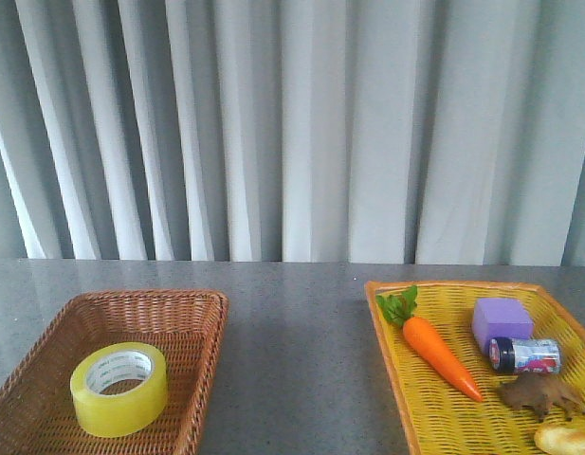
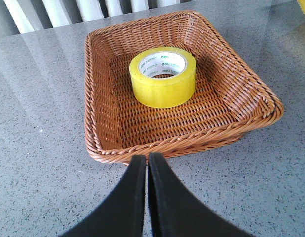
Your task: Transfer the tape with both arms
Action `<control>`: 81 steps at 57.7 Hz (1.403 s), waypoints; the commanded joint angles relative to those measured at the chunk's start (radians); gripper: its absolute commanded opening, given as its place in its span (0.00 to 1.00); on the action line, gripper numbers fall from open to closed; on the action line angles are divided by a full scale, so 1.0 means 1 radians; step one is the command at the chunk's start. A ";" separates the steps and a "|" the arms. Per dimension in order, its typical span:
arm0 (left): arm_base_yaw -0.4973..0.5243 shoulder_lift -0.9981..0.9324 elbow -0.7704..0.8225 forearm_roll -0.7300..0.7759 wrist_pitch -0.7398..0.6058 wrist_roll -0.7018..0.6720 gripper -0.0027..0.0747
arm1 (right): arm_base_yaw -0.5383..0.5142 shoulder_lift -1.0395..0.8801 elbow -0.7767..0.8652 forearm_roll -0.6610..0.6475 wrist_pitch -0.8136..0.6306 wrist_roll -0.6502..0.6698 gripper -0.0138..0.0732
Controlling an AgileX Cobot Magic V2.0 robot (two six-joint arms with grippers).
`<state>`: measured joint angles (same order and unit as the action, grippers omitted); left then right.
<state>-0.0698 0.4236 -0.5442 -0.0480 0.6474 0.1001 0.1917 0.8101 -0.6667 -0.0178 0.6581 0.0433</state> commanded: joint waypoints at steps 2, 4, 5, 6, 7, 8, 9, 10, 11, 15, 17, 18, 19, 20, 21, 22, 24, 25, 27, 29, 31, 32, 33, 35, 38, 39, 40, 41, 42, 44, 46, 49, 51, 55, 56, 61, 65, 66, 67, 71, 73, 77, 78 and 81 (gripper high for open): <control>-0.001 0.006 -0.024 -0.010 -0.075 -0.009 0.03 | -0.006 -0.007 -0.025 -0.001 -0.059 0.000 0.15; -0.001 0.006 -0.024 -0.010 -0.075 -0.009 0.03 | -0.006 -0.007 -0.025 -0.001 -0.059 0.000 0.15; -0.001 0.006 -0.024 -0.010 -0.075 -0.009 0.03 | -0.006 -0.007 -0.025 -0.001 -0.059 0.000 0.15; -0.001 0.006 -0.024 -0.010 -0.075 -0.009 0.03 | -0.006 -0.007 -0.025 -0.001 -0.059 0.000 0.15; -0.001 0.006 -0.024 -0.010 -0.075 -0.009 0.03 | -0.006 -0.007 -0.025 -0.001 -0.059 0.000 0.15; -0.001 0.003 -0.022 -0.009 -0.075 -0.009 0.03 | -0.006 -0.007 -0.025 -0.001 -0.059 0.000 0.15; -0.001 0.001 -0.020 -0.005 -0.075 -0.008 0.03 | -0.006 -0.007 -0.025 -0.001 -0.059 0.000 0.15; -0.001 -0.005 -0.015 0.003 -0.079 -0.008 0.03 | -0.006 -0.007 -0.025 -0.001 -0.059 0.000 0.15; -0.001 -0.010 -0.010 0.009 -0.082 -0.008 0.03 | -0.006 -0.007 -0.025 -0.001 -0.059 0.000 0.15; 0.000 -0.047 0.038 0.016 -0.129 -0.012 0.03 | -0.006 -0.007 -0.025 -0.001 -0.059 0.000 0.15; 0.000 -0.080 0.079 0.016 -0.183 -0.012 0.03 | -0.006 -0.007 -0.025 -0.001 -0.058 0.000 0.15; 0.000 -0.093 0.094 0.016 -0.204 -0.012 0.03 | -0.006 -0.007 -0.025 -0.001 -0.058 0.000 0.15; 0.000 -0.113 0.118 0.016 -0.233 -0.012 0.03 | -0.006 -0.007 -0.025 -0.001 -0.058 0.000 0.15; 0.000 -0.127 0.135 0.016 -0.253 -0.012 0.03 | -0.006 -0.007 -0.025 -0.001 -0.058 0.000 0.15; 0.000 -0.148 0.160 0.016 -0.282 -0.012 0.03 | -0.006 -0.007 -0.025 -0.001 -0.058 0.000 0.15; 0.000 -0.163 0.177 0.016 -0.300 -0.012 0.03 | -0.006 -0.007 -0.025 -0.001 -0.058 0.000 0.15; 0.000 -0.199 0.220 0.016 -0.344 -0.012 0.03 | -0.006 -0.007 -0.025 -0.001 -0.058 0.000 0.15; 0.000 -0.220 0.246 0.015 -0.370 -0.013 0.03 | -0.006 -0.007 -0.025 -0.001 -0.058 0.000 0.15; 0.000 -0.255 0.288 0.014 -0.409 -0.013 0.03 | -0.006 -0.007 -0.025 -0.001 -0.058 0.000 0.15; 0.000 -0.289 0.329 0.009 -0.446 -0.013 0.03 | -0.006 -0.007 -0.025 -0.001 -0.058 0.000 0.15; 0.000 -0.322 0.369 0.006 -0.479 -0.013 0.03 | -0.006 -0.007 -0.025 -0.001 -0.057 0.000 0.15; 0.000 -0.340 0.392 0.006 -0.496 -0.013 0.03 | -0.006 -0.007 -0.025 -0.001 -0.056 0.000 0.15; 0.000 -0.353 0.406 0.005 -0.508 -0.015 0.03 | -0.006 -0.007 -0.025 -0.001 -0.056 0.000 0.15; 0.000 -0.383 0.441 0.000 -0.535 -0.027 0.03 | -0.006 -0.007 -0.025 -0.001 -0.056 0.000 0.15; 0.000 -0.426 0.490 -0.002 -0.572 -0.053 0.03 | -0.006 -0.007 -0.025 -0.001 -0.056 0.000 0.15; 0.000 -0.436 0.502 -0.002 -0.581 -0.060 0.03 | -0.006 -0.007 -0.025 -0.001 -0.056 0.000 0.15; 0.000 -0.451 0.519 -0.002 -0.593 -0.070 0.03 | -0.006 -0.007 -0.025 -0.001 -0.056 0.000 0.15; 0.000 -0.456 0.530 -0.002 -0.603 -0.077 0.03 | -0.006 -0.007 -0.025 -0.001 -0.056 0.000 0.15; 0.000 -0.456 0.546 -0.002 -0.622 -0.089 0.03 | -0.006 -0.007 -0.025 -0.001 -0.058 0.000 0.15; 0.002 -0.449 0.564 -0.002 -0.647 -0.100 0.03 | -0.006 -0.007 -0.025 -0.001 -0.057 0.000 0.15; 0.004 -0.449 0.562 -0.002 -0.628 -0.118 0.03 | -0.006 -0.007 -0.025 -0.001 -0.054 0.000 0.15; 0.004 -0.451 0.561 -0.002 -0.629 -0.125 0.03 | -0.006 -0.007 -0.025 -0.001 -0.057 0.000 0.15; 0.004 -0.451 0.562 -0.002 -0.632 -0.126 0.03 | -0.006 -0.007 -0.025 -0.001 -0.057 0.000 0.15; 0.004 -0.451 0.562 -0.002 -0.632 -0.126 0.03 | -0.006 -0.007 -0.025 -0.001 -0.057 0.000 0.15; 0.004 -0.451 0.562 -0.002 -0.632 -0.126 0.03 | -0.006 -0.007 -0.025 -0.001 -0.057 0.000 0.15; 0.004 -0.451 0.561 -0.002 -0.631 -0.126 0.03 | -0.006 -0.007 -0.025 -0.001 -0.057 0.000 0.15; 0.004 -0.451 0.561 -0.002 -0.630 -0.126 0.03 | -0.006 -0.007 -0.025 -0.001 -0.057 0.000 0.15; 0.004 -0.451 0.561 -0.002 -0.630 -0.126 0.03 | -0.006 -0.007 -0.025 -0.001 -0.057 0.000 0.15; 0.004 -0.451 0.561 -0.002 -0.630 -0.126 0.03 | -0.006 -0.007 -0.025 -0.001 -0.057 0.000 0.15; 0.004 -0.451 0.561 -0.002 -0.629 -0.126 0.03 | -0.006 -0.007 -0.025 -0.001 -0.057 0.000 0.15; 0.004 -0.451 0.561 -0.002 -0.629 -0.126 0.03 | -0.006 -0.007 -0.025 -0.001 -0.057 0.000 0.15; 0.004 -0.451 0.561 -0.002 -0.629 -0.126 0.03 | -0.006 -0.007 -0.025 -0.001 -0.057 0.000 0.15; 0.004 -0.451 0.561 -0.002 -0.629 -0.126 0.03 | -0.006 -0.007 -0.025 -0.001 -0.057 0.000 0.15; 0.004 -0.451 0.561 -0.002 -0.629 -0.126 0.03 | -0.006 -0.007 -0.025 -0.001 -0.057 0.000 0.15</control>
<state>-0.0665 -0.0101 0.0250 -0.0389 0.1002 -0.0151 0.1917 0.8101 -0.6667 -0.0147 0.6581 0.0433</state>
